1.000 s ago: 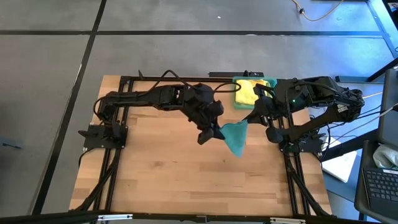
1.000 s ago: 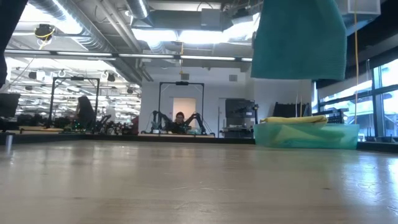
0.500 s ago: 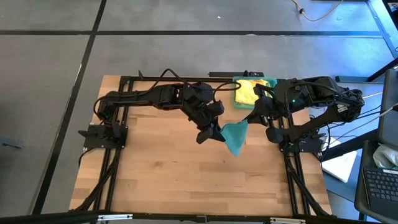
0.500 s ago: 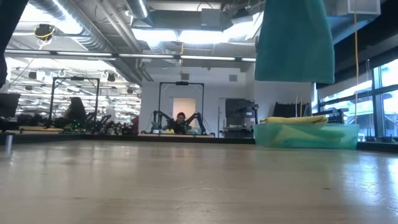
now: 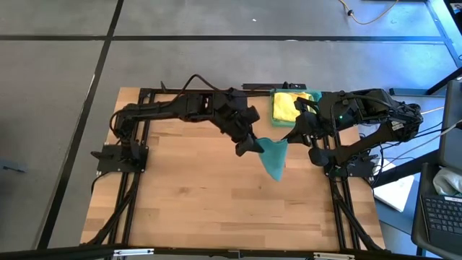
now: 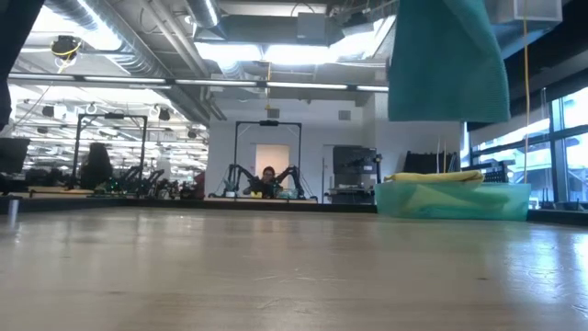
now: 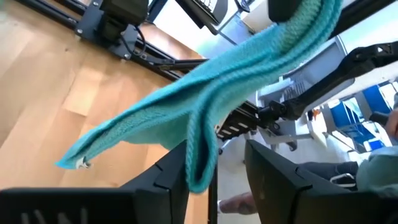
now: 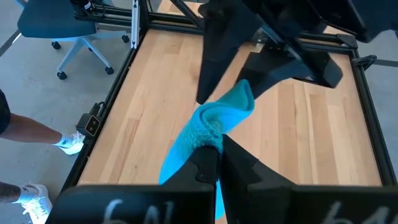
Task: Fold microfiber towels
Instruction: Fold the blue microfiber cloth
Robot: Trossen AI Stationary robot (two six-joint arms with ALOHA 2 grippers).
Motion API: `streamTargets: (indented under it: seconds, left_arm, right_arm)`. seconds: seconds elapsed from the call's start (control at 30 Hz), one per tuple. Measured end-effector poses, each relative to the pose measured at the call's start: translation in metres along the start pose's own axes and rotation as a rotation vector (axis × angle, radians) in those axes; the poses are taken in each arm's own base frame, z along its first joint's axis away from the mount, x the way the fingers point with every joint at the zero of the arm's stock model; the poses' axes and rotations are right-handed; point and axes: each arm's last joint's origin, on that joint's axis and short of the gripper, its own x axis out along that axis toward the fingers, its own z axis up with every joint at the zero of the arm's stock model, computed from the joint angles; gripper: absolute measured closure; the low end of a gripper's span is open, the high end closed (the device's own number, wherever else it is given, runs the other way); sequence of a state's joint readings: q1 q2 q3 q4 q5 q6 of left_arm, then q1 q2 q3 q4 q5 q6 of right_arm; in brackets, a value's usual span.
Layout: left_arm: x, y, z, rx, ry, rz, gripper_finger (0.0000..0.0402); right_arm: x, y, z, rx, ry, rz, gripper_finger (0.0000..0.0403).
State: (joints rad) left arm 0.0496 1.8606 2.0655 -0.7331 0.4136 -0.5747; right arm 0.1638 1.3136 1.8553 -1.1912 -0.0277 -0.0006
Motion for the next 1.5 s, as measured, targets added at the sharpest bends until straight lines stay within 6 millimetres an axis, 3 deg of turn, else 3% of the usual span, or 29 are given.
streamTargets:
  seconds: [0.5,0.87,1.27,1.5]
  left_arm:
    - [0.0,0.002,0.001,0.071,-0.025,0.041,0.027]
    - [-0.001,0.005,-0.005,0.092,0.038,0.067,0.0395]
    - [-0.002,0.009,-0.006,0.071,0.058,0.091,0.0401]
    - [-0.025,0.02,-0.01,0.095,0.107,0.264,0.0401]
  right_arm:
    - [0.0,0.0,0.0,-0.004,0.0,0.0,0.0397]
    - [0.0,0.0,0.0,-0.021,0.003,0.0,0.0397]
    - [0.001,-0.003,-0.001,-0.022,0.01,-0.028,0.0397]
    - [0.022,-0.014,-0.013,-0.007,0.098,-0.161,0.0397]
